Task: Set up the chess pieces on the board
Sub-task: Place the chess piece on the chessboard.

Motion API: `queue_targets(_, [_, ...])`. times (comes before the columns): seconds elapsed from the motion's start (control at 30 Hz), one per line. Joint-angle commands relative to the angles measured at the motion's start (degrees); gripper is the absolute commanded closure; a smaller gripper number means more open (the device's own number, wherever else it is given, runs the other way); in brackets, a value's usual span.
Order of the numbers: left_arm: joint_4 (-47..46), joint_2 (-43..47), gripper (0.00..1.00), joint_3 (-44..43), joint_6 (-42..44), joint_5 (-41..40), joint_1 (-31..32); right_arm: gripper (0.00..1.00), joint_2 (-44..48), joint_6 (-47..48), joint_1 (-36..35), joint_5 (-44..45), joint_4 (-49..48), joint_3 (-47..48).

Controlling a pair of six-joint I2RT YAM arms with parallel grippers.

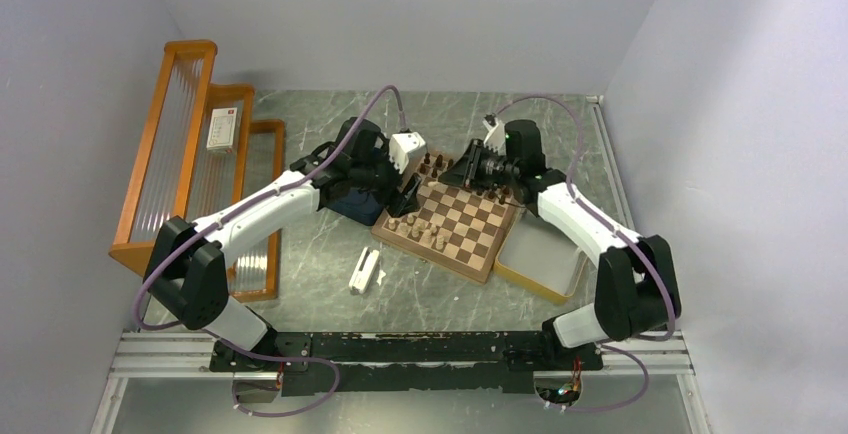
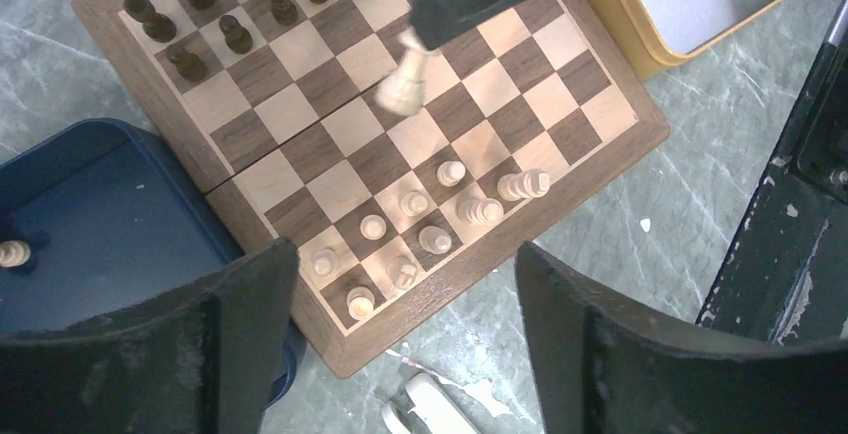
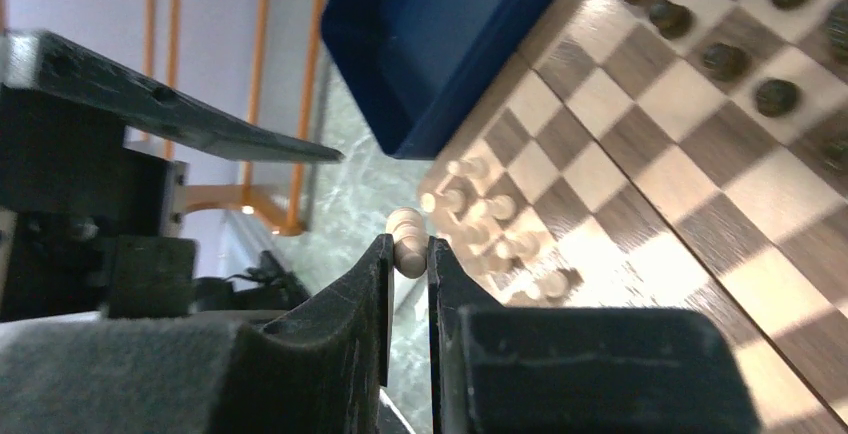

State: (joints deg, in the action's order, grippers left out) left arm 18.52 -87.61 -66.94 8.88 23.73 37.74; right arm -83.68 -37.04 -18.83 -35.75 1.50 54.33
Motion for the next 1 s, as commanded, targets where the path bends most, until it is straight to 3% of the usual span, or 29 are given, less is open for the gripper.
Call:
queue_targets(0.0, [2.2, -0.5, 0.1, -3.8, -2.5, -2.9, 0.6, 0.97, 4.9, 8.2, 0.2, 10.8, 12.4, 1.0])
queue_targets(0.03, [2.9, -0.7, 0.03, -4.1, -2.5, -3.8, 0.5, 0.97, 6.3, 9.3, 0.1, 12.6, 14.2, 0.6])
queue_targets(0.27, [4.9, -1.1, 0.02, -4.4, -10.7, -10.6, -1.8, 0.97, 16.1, 12.1, -4.9, 28.1, 25.7, -1.8])
queue_targets(0.47, [0.9, 0.4, 0.02, 0.7, -20.1, 1.8, -14.9, 0.97, 19.4, 10.9, -12.5, 41.4, 32.9, -2.5])
queue_targets(0.7, [2.9, 4.0, 0.02, 1.4, -19.7, -4.6, -16.5, 0.98, 18.9, 6.6, -20.0, 47.4, 34.8, -4.7])
queue_targets(0.97, [4.1, 10.8, 0.02, 6.3, -21.9, -17.3, -17.1, 0.99, 16.5, 3.3, -25.7, 52.8, 34.7, -5.6])
